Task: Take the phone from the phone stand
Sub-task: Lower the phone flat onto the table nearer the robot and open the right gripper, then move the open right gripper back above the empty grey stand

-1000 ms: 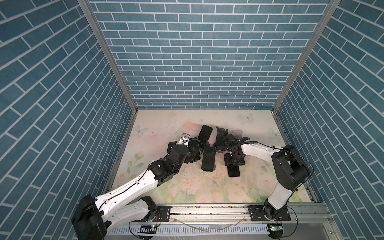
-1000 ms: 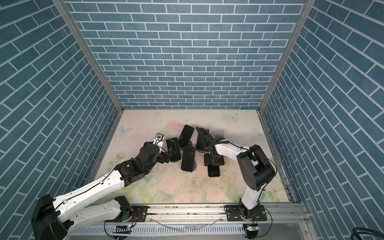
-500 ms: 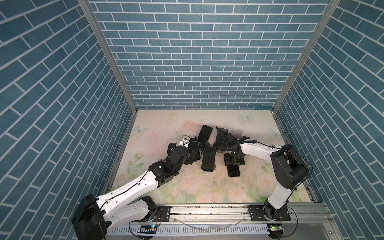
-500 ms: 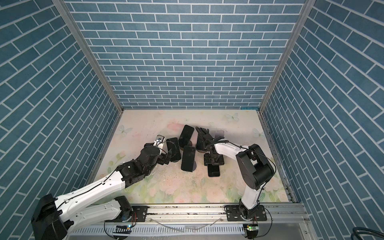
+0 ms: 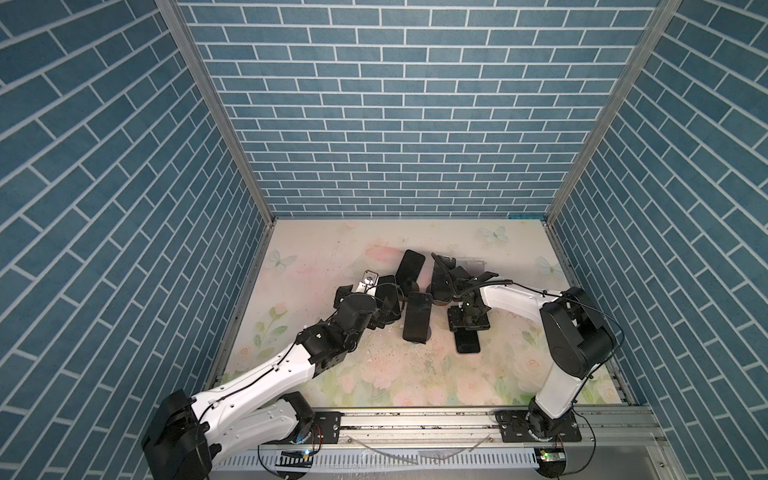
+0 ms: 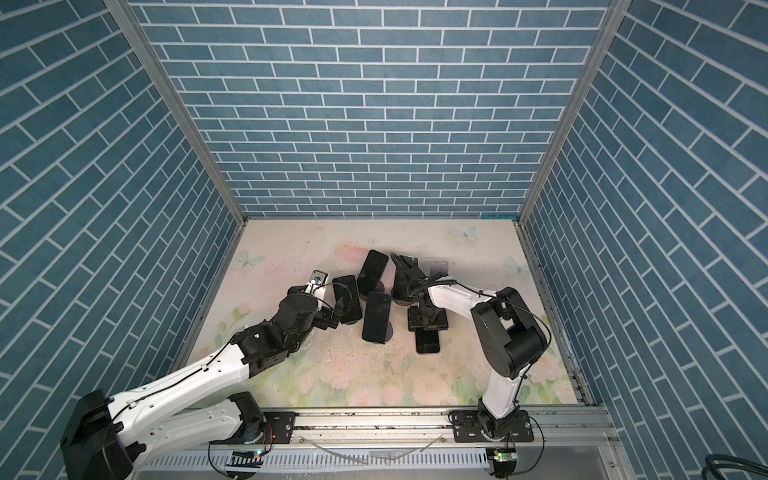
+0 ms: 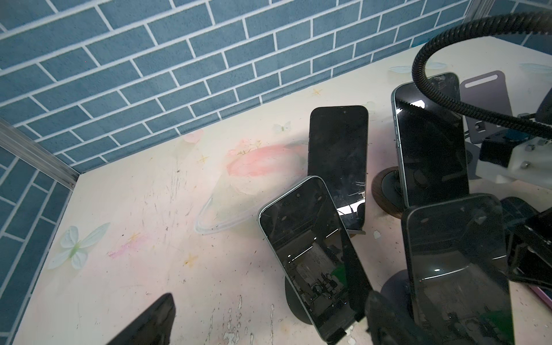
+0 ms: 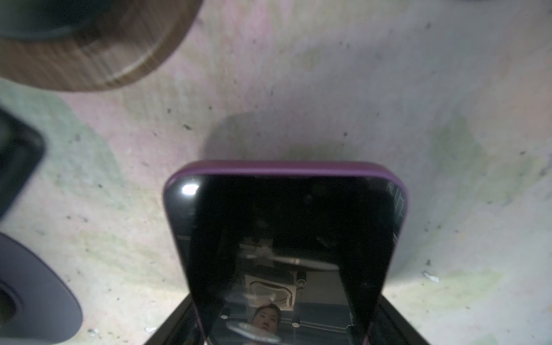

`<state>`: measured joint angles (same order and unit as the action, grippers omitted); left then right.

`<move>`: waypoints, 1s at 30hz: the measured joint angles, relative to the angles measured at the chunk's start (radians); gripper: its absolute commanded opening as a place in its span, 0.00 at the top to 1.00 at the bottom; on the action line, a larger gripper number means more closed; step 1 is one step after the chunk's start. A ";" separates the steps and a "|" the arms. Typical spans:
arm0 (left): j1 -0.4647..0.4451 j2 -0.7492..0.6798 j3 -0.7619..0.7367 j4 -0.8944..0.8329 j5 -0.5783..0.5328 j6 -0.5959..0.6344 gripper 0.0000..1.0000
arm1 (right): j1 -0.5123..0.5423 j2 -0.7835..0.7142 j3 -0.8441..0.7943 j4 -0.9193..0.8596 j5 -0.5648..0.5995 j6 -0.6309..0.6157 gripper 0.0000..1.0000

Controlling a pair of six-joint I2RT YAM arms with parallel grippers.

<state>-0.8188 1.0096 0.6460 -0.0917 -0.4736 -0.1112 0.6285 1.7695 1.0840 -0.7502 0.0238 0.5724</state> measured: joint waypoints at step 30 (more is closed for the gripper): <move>0.000 -0.013 -0.007 -0.002 -0.005 0.000 0.00 | 0.006 -0.059 0.002 0.023 0.062 -0.001 0.15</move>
<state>-0.8188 0.9962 0.6388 -0.0937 -0.4782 -0.1116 0.6342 1.7103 1.0855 -0.7273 0.0860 0.5713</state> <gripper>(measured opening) 0.996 0.845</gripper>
